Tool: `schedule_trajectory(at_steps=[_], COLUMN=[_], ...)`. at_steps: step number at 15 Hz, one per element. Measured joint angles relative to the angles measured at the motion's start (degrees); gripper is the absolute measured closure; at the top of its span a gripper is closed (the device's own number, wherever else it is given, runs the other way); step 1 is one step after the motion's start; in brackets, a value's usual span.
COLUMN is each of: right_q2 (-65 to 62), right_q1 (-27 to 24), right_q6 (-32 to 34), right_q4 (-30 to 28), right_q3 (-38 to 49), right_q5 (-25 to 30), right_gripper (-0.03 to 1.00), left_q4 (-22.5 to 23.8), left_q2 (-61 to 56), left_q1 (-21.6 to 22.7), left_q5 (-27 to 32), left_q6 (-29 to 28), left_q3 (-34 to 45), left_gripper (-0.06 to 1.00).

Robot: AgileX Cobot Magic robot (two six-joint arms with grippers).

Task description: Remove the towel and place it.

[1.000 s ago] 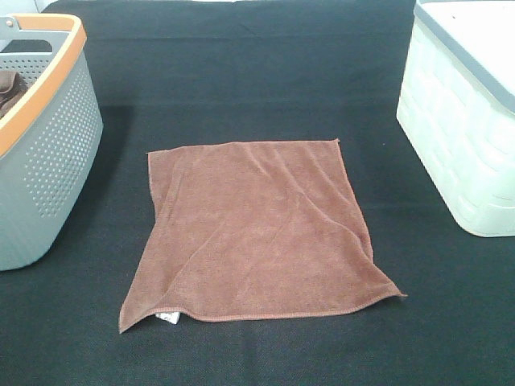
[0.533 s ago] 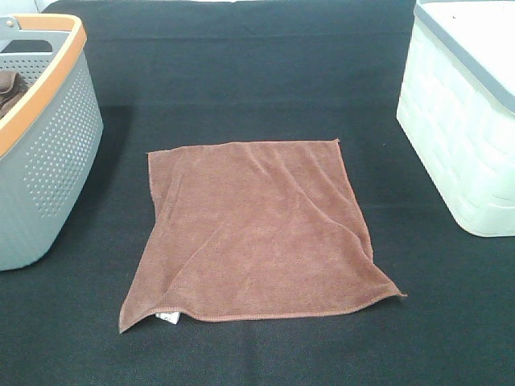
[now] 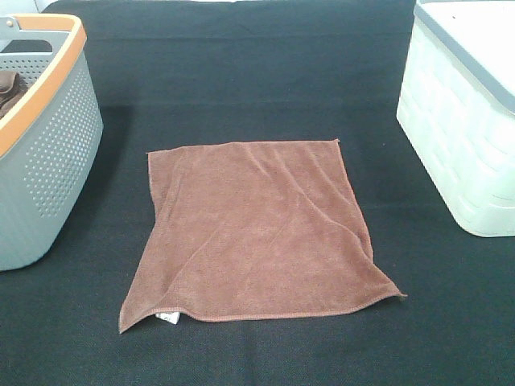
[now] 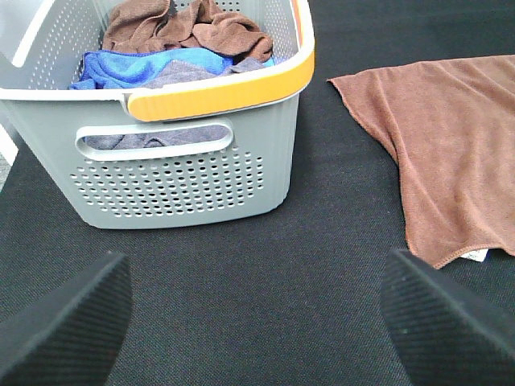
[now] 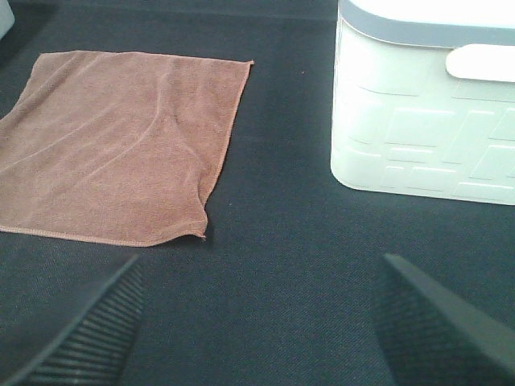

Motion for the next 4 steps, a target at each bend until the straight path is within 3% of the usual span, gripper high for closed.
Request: schedule_trajectory(at_steps=[4], right_q2=[0.0], right_q1=[0.0], right_q6=[0.0], right_q4=[0.0], right_q3=[0.0], right_q5=[0.0], right_gripper=[0.23], left_q4=[0.0], left_q2=[0.0], left_q1=[0.0], left_q5=[0.0], left_q6=[0.0], left_q3=[0.0], left_gripper=[0.14])
